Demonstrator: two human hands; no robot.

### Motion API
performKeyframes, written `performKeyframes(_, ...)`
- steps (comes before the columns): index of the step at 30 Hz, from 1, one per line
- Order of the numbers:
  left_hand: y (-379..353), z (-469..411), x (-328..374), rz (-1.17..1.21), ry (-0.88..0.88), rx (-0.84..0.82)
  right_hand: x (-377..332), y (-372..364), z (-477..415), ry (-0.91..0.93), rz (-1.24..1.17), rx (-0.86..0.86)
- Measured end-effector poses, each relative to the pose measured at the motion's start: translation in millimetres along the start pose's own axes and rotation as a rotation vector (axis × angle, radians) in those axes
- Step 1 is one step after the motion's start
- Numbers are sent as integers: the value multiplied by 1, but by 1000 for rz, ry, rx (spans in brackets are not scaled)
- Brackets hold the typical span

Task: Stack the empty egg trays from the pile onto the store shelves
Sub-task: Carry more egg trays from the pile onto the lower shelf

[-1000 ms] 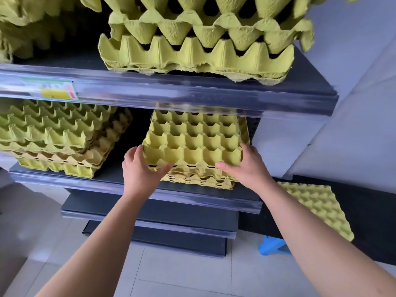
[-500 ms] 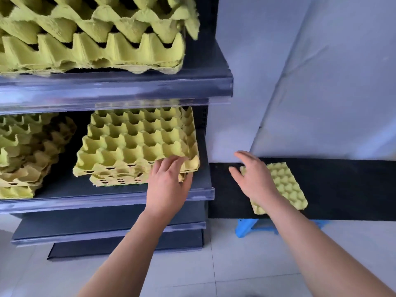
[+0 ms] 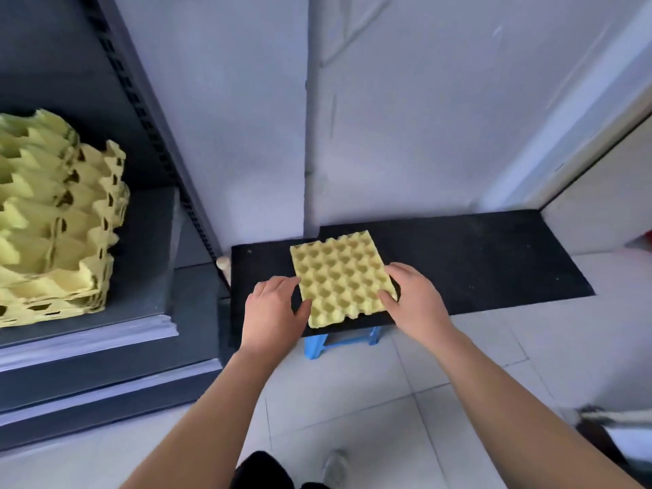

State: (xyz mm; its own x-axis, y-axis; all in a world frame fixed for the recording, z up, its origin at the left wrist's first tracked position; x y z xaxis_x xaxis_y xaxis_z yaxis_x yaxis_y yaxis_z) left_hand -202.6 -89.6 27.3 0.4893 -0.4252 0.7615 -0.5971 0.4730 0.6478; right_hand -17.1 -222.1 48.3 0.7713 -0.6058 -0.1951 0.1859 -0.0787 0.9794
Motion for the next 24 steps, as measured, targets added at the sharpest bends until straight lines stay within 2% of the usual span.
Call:
performKeyframes(14,-162,-110,-76,48,517,-254,121,-109,-111,-92,-43,-263)
performKeyframes(24,-245,-136,-154,-15,815,-283,174,-225,-179,-104,-49,-518)
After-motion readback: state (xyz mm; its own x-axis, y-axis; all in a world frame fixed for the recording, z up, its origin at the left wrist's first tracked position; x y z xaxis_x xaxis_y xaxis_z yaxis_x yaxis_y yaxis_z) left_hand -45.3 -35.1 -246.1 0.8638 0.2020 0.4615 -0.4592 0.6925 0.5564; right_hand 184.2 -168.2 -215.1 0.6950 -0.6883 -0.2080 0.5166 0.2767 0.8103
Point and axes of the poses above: each hand's wrist, its own z-axis away from the middle knuckle, its own y-axis out of the back of the hand, x = y × z, the point moved 3 cm from there along -z, towards the middle knuckle, and after that the axes turned 15 degrees about z, right-handed, at the moved point
